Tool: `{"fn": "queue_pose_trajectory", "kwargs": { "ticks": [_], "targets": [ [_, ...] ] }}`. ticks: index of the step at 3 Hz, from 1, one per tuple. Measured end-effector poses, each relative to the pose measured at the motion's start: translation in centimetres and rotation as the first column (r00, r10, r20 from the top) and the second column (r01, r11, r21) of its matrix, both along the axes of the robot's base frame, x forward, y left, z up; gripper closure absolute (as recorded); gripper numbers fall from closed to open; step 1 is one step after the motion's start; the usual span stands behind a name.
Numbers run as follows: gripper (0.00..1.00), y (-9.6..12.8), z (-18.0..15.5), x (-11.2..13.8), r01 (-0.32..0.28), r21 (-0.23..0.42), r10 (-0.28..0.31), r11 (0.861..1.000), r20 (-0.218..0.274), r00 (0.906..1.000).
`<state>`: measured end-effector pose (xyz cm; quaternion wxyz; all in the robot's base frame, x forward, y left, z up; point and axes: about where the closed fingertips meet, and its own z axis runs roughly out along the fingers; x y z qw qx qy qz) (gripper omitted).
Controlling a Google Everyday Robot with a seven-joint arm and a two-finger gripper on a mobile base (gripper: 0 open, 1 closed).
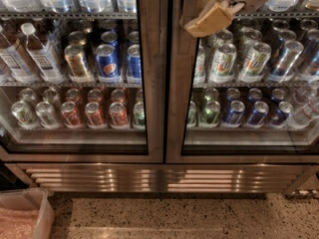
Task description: Open right fridge door
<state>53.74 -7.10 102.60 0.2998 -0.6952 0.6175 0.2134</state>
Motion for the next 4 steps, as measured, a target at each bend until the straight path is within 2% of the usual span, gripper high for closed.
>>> {"fn": "queue_pose_trajectory", "kwargs": {
  "ticks": [4],
  "targets": [
    [1.0,0.57,1.05,0.84,-0.018,0.005,0.017,1.0,0.022,0.9996]
  ]
}}
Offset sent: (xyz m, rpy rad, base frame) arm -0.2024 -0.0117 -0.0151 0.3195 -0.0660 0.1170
